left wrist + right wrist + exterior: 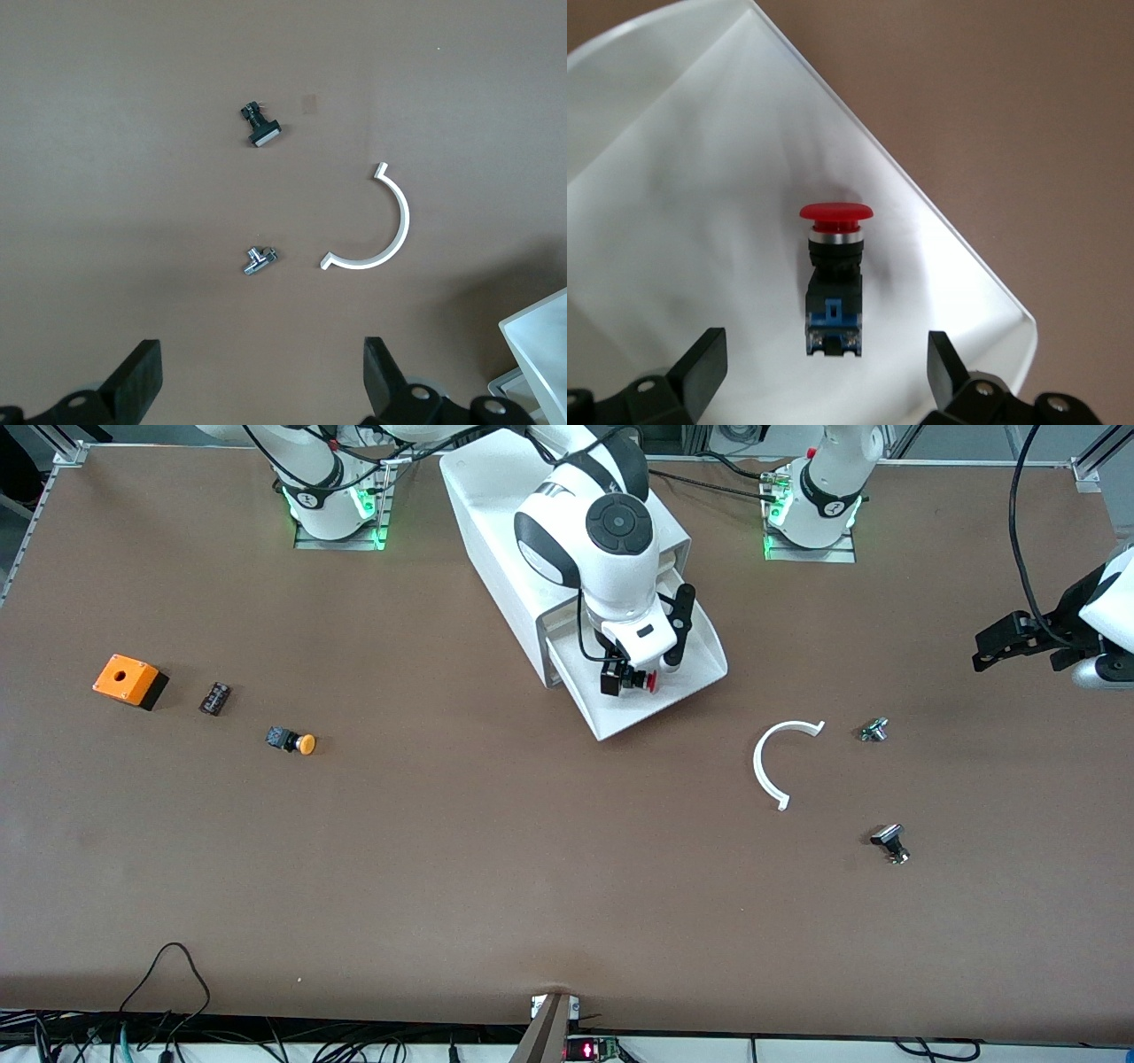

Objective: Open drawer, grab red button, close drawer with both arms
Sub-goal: 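Lower the right gripper into the drawer and grasp the red button, then lift the red button out of the drawer with the right gripper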

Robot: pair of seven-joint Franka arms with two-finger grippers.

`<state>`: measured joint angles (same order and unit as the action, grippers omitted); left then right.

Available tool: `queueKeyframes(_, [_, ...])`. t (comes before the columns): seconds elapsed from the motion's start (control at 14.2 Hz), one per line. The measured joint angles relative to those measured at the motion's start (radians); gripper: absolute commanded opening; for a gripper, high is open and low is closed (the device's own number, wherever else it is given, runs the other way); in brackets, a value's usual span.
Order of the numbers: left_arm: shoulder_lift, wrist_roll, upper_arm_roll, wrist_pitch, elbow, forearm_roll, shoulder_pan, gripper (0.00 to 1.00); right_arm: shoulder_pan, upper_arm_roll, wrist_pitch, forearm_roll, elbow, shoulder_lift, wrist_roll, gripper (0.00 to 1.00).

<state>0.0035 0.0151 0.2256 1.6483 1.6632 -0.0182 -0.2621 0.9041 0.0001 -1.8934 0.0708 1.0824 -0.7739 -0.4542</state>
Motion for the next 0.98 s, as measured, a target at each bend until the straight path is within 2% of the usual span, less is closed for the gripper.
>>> queueKeyframes(0.49, [0.000, -0.005, 0.023, 0.000, -0.008, 0.000, 0.004, 1.00, 0.004, -0.002, -0.035, -0.018, -0.001, -0.058, 0.000, 0.99])
queueKeyframes(0.56, [0.000, -0.005, 0.023, 0.000, -0.008, 0.000, 0.004, 1.00, 0.007, -0.002, -0.046, -0.020, -0.001, -0.060, 0.001, 0.87])
queueKeyframes(0.7, [0.000, -0.005, 0.023, 0.000, -0.008, 0.000, 0.004, 1.00, 0.012, -0.002, -0.054, -0.021, -0.002, -0.061, 0.002, 0.55])
queueKeyframes(0.77, [0.000, -0.005, 0.023, 0.000, -0.008, 0.000, 0.004, 1.00, 0.012, -0.002, -0.054, -0.022, -0.003, -0.061, 0.002, 0.47])
queueKeyframes(0.98, [0.000, -0.006, 0.023, 0.000, -0.008, 0.000, 0.004, 1.00, 0.007, -0.010, -0.065, -0.027, -0.003, -0.062, 0.002, 0.35])
